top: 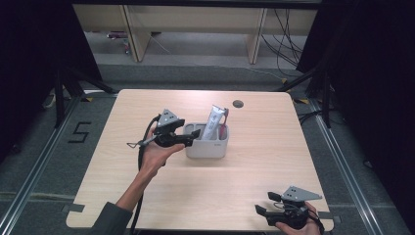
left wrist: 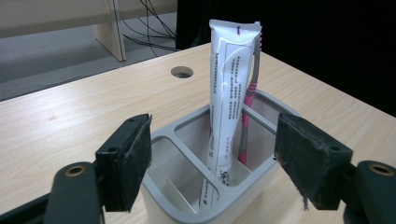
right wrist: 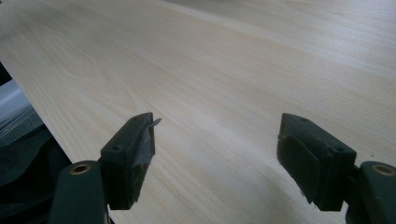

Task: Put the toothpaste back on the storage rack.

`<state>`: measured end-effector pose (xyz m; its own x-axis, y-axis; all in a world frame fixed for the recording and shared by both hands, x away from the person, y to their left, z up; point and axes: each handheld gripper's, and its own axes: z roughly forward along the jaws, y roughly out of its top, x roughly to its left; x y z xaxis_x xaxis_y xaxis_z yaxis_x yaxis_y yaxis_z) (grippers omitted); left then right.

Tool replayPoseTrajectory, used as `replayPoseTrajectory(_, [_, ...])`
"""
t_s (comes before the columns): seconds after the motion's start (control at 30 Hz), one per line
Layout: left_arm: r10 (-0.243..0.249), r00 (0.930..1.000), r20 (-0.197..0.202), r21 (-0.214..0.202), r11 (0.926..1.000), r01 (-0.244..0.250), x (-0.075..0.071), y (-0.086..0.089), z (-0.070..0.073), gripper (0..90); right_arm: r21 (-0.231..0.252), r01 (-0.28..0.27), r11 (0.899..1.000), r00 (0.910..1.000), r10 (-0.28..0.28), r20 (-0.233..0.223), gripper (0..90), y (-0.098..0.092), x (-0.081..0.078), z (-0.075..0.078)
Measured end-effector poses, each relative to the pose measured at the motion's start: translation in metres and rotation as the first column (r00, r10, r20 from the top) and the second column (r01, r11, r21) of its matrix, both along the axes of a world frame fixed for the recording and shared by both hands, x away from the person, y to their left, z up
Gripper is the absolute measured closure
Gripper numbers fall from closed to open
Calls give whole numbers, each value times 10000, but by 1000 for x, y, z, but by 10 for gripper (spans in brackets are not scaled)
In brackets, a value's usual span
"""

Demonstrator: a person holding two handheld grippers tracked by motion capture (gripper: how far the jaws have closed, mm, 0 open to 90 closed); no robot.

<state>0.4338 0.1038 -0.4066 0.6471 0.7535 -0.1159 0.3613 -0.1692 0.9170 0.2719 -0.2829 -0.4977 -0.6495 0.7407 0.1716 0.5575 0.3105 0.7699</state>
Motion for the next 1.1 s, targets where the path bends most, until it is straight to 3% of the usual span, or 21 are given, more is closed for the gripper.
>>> replayPoseTrajectory(0.33, [10, 10000, -62, 70, 10000, -10, -18, 15, 0, 210, 30, 6, 10000, 10000, -6, -75, 286, 0, 0, 0])
replayPoseTrajectory(0.77, [-245, 9992, 321, 386, 9990, 233, -42, 32, -3, 186, 136, 13, 9999, 10000, -13, -47, 286, 1, 0, 0])
replayPoseTrajectory(1.1, [-310, 9993, 227, 244, 9992, 304, -55, 50, -10, 184, 121, 15, 9999, 10000, -15, -66, 286, 2, 0, -1])
